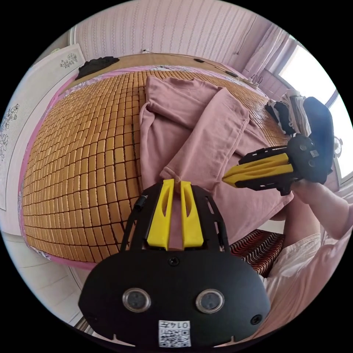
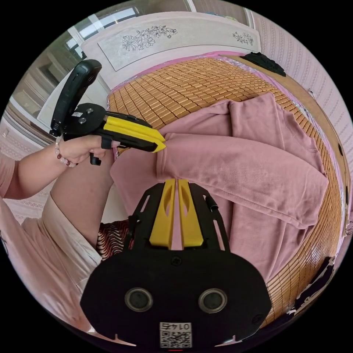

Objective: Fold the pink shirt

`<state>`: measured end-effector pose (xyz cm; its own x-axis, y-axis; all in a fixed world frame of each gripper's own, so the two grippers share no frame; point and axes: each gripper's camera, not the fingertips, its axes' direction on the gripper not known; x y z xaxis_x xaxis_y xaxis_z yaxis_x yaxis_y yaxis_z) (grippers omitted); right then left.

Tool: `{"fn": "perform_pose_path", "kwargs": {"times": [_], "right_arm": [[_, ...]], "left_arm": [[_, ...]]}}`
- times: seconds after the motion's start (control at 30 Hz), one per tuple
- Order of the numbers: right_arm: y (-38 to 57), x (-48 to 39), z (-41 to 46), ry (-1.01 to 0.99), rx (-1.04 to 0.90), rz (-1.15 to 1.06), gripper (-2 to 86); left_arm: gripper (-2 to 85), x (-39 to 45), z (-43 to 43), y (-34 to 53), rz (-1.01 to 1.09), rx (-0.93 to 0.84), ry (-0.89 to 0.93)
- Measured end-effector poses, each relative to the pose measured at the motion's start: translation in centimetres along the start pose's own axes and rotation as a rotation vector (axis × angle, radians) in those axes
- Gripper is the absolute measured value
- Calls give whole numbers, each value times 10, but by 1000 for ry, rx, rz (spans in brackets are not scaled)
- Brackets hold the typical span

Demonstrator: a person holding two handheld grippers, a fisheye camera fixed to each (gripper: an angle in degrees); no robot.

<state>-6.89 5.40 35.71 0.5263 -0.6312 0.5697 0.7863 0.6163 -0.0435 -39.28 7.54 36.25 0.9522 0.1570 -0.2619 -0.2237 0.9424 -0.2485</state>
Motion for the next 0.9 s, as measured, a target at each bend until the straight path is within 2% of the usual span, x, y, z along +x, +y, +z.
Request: {"fn": "perform_pose_path", "kwargs": {"times": [0.17, 0.37, 0.43, 0.53, 0.67, 0.8, 0.9], "right_arm": [[20, 80, -49, 107, 66, 57, 65], [34, 243, -75, 365, 88, 315, 72], [33, 305, -71, 374, 116, 461, 104], [28, 364, -59, 333, 139, 579, 125], [24, 409, -47, 393, 118, 658, 124], [23, 442, -41, 314, 99, 676, 89], [30, 460, -47, 242, 87, 723, 59]], "left_arm": [[13, -39, -26, -10, -8, 94, 1], [15, -75, -18, -69, 34, 187, 30], [42, -88, -8, -109, 37, 244, 140], [64, -96, 7, -165, 30, 290, 130], [75, -121, 44, -231, -74, 228, 145], [95, -139, 100, -278, -182, 85, 101], [59, -140, 120, -283, -187, 57, 142]]}}
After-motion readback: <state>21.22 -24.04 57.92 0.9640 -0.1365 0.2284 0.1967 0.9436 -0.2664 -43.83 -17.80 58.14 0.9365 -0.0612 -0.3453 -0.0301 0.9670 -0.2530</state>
